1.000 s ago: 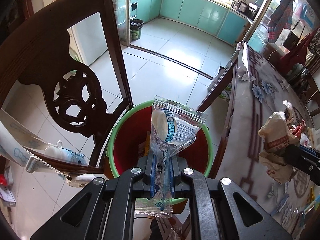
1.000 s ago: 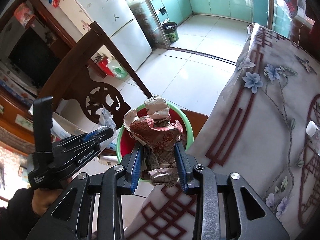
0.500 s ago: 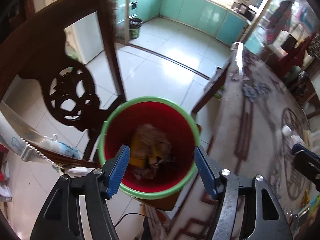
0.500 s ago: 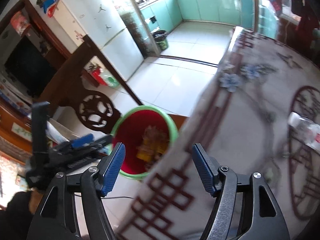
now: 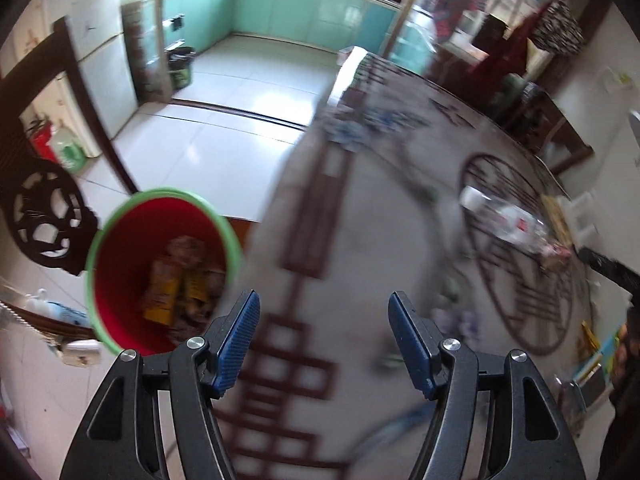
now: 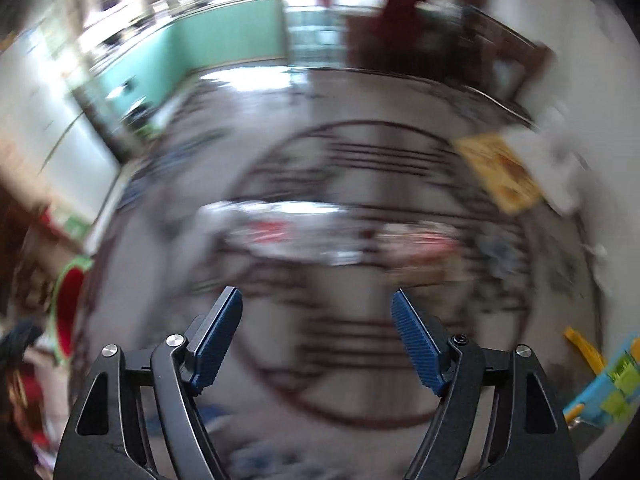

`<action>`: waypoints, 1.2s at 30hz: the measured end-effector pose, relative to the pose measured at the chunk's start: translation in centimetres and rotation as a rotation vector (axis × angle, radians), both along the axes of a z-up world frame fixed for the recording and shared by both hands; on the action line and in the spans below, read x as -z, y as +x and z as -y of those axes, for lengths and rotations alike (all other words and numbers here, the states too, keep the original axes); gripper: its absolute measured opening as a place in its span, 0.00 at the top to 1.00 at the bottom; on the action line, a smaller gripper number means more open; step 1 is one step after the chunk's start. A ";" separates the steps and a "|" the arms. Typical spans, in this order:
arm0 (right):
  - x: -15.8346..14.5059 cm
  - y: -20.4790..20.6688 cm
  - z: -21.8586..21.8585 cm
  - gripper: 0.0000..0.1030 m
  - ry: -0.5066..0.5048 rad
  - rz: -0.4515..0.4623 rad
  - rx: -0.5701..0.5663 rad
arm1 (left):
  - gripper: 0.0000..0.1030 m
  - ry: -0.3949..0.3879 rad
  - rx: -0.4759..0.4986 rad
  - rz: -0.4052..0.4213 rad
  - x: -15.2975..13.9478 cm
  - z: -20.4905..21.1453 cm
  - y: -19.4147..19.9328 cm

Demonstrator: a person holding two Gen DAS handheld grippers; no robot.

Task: Collect trash
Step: 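Grasp the clear water bottle with the left tool while the right tool grasps crumpled paper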

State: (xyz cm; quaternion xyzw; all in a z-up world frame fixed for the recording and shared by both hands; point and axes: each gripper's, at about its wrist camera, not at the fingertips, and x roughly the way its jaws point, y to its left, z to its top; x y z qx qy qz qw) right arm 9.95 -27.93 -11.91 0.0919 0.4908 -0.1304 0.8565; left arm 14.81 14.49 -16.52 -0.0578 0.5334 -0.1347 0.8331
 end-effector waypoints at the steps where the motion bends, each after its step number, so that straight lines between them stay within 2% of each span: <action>1: 0.4 0.0 2.1 0.24 0.017 -0.004 0.040 | 0.36 -0.004 0.011 -0.003 -0.1 1.3 -0.3; 5: 3.4 0.9 8.1 0.24 0.080 -0.036 0.140 | 0.36 -0.022 0.044 -0.024 -0.3 6.3 -1.6; 10: 6.6 2.3 11.4 0.24 0.178 -0.074 0.150 | 0.36 -0.084 0.036 -0.066 -0.6 11.1 -2.6; 11: 7.3 2.8 11.8 0.27 0.208 -0.081 0.135 | 0.36 -0.109 0.021 -0.085 -0.5 11.9 -2.5; 12: 7.9 3.1 12.1 0.43 0.228 -0.089 0.115 | 0.36 -0.135 0.004 -0.106 -0.5 12.6 -2.4; 13: 8.1 3.1 12.2 0.50 0.245 -0.091 0.097 | 0.36 -0.167 -0.018 -0.133 -0.3 13.5 -2.1; 15: 7.9 2.9 11.7 0.57 0.258 -0.072 0.059 | 0.36 -0.214 -0.045 -0.179 0.1 14.8 -1.4; 17: 7.3 2.3 11.0 0.59 0.240 -0.061 0.024 | 0.36 -0.276 -0.079 -0.230 0.5 16.7 -0.4; 21: 7.0 0.4 9.9 0.59 0.264 -0.066 -0.051 | 0.35 -0.344 -0.127 -0.273 1.6 20.3 2.9; 24: 7.0 -1.1 9.7 0.59 0.273 -0.059 -0.077 | 0.34 -0.405 -0.226 -0.330 3.0 22.1 6.0; 26: 7.2 -1.9 9.9 0.58 0.316 -0.053 -0.071 | 0.34 -0.395 -0.295 -0.338 4.0 23.4 8.0; 28: 7.7 -1.6 10.4 0.58 0.342 -0.052 -0.063 | 0.34 -0.344 -0.313 -0.329 4.9 24.7 9.7; 30: 7.8 -1.7 10.9 0.57 0.359 -0.048 -0.058 | 0.34 -0.309 -0.330 -0.367 6.1 25.8 11.0; 33: 7.7 -1.3 11.3 0.57 0.378 -0.038 -0.056 | 0.33 -0.320 -0.397 -0.452 8.2 26.7 11.9; 34: 7.7 -1.0 11.3 0.57 0.379 -0.037 -0.059 | 0.28 -0.331 -0.414 -0.471 8.8 27.1 12.2; 36: 7.7 -0.5 11.3 0.57 0.372 -0.033 -0.072 | 0.27 -0.322 -0.429 -0.482 9.6 27.7 12.5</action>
